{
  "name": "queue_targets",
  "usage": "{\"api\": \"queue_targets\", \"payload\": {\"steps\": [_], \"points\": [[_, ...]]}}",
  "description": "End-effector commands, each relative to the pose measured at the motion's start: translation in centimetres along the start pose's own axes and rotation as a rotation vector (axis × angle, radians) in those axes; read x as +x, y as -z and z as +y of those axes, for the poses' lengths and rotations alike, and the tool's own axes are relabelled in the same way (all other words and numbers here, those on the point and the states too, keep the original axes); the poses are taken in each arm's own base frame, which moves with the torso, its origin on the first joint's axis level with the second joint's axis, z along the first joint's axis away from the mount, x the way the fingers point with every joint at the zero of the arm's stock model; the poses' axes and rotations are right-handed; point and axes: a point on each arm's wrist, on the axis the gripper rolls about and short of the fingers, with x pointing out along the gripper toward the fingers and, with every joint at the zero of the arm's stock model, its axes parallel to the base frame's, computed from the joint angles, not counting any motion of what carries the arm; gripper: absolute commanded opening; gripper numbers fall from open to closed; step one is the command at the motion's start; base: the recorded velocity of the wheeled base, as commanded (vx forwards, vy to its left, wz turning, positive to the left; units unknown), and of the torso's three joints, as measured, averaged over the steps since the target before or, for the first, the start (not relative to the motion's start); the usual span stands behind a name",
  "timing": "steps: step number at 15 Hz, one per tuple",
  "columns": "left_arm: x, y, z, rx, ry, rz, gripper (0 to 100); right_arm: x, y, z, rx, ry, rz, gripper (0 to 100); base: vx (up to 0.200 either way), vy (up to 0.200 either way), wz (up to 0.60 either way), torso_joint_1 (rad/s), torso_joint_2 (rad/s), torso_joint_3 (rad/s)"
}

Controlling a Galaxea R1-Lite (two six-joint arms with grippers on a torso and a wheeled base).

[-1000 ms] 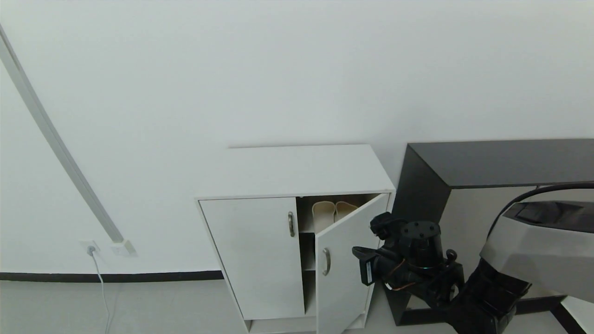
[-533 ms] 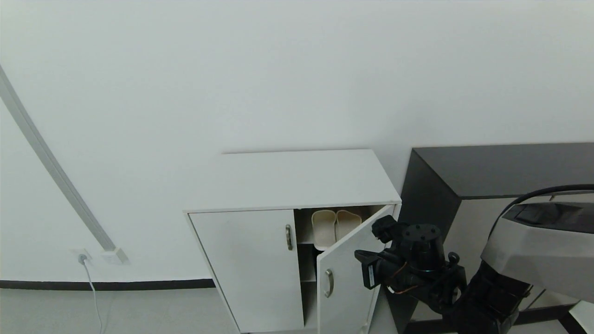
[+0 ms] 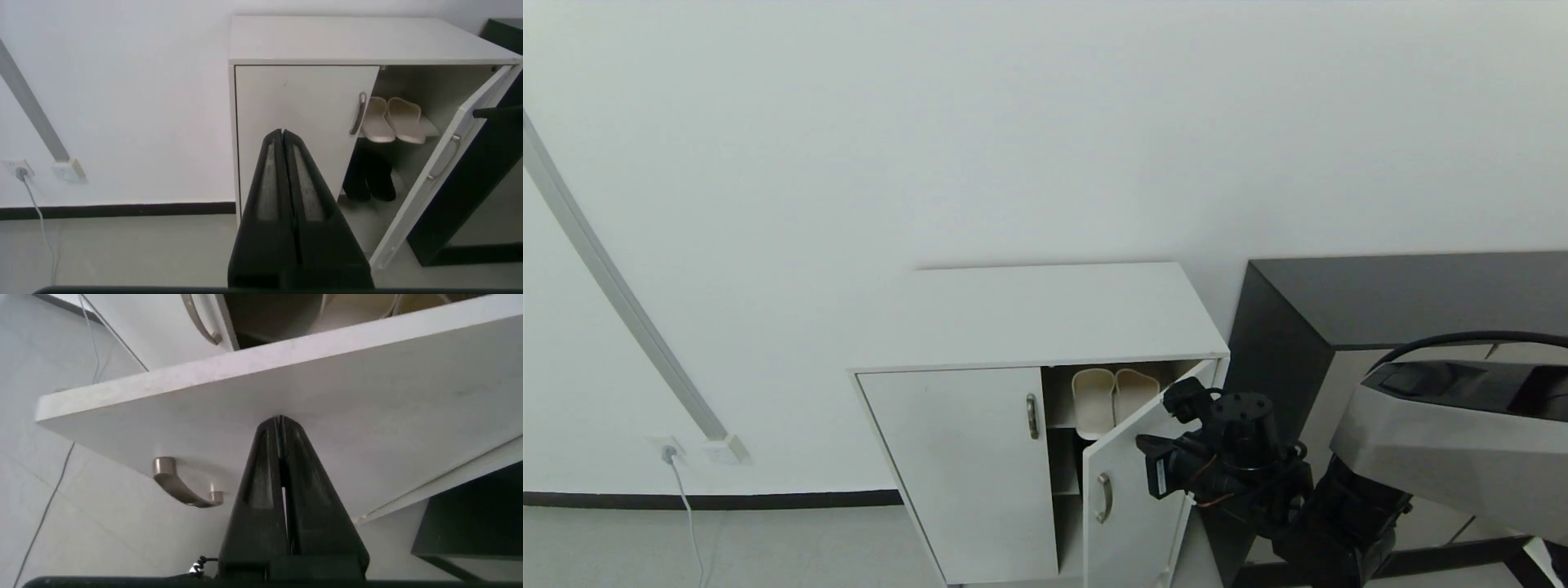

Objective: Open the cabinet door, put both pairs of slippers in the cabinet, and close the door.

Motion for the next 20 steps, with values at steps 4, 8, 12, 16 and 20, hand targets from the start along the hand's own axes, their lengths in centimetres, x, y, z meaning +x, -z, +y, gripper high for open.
{"api": "queue_targets", "payload": {"steps": [4,8,12,16,20], "points": [[0.0,0.0,0.0,0.0,-0.001,0.001,0,1.6,-0.9,-0.1,-0.002,0.007,-0.012,0,0.0,0.0,0.0,0.0,0.0,0.0],[0.0,0.0,0.0,0.0,-0.001,0.001,0,3.4,-0.9,-0.6,-0.004,0.016,-0.014,0,0.0,0.0,0.0,0.0,0.0,0.0],[0.0,0.0,0.0,0.0,-0.001,0.001,0,5.0,-1.2,-1.8,0.005,0.04,-0.026,0,0.0,0.0,0.0,0.0,0.0,0.0],[0.0,0.0,0.0,0.0,-0.001,0.001,0,6.0,-1.5,-3.0,0.017,0.063,-0.056,0,0.0,0.0,0.0,0.0,0.0,0.0],[0.0,0.0,0.0,0.0,-0.001,0.001,0,7.1,-1.1,-4.0,0.023,0.081,-0.063,0,0.0,0.0,0.0,0.0,0.0,0.0]]}}
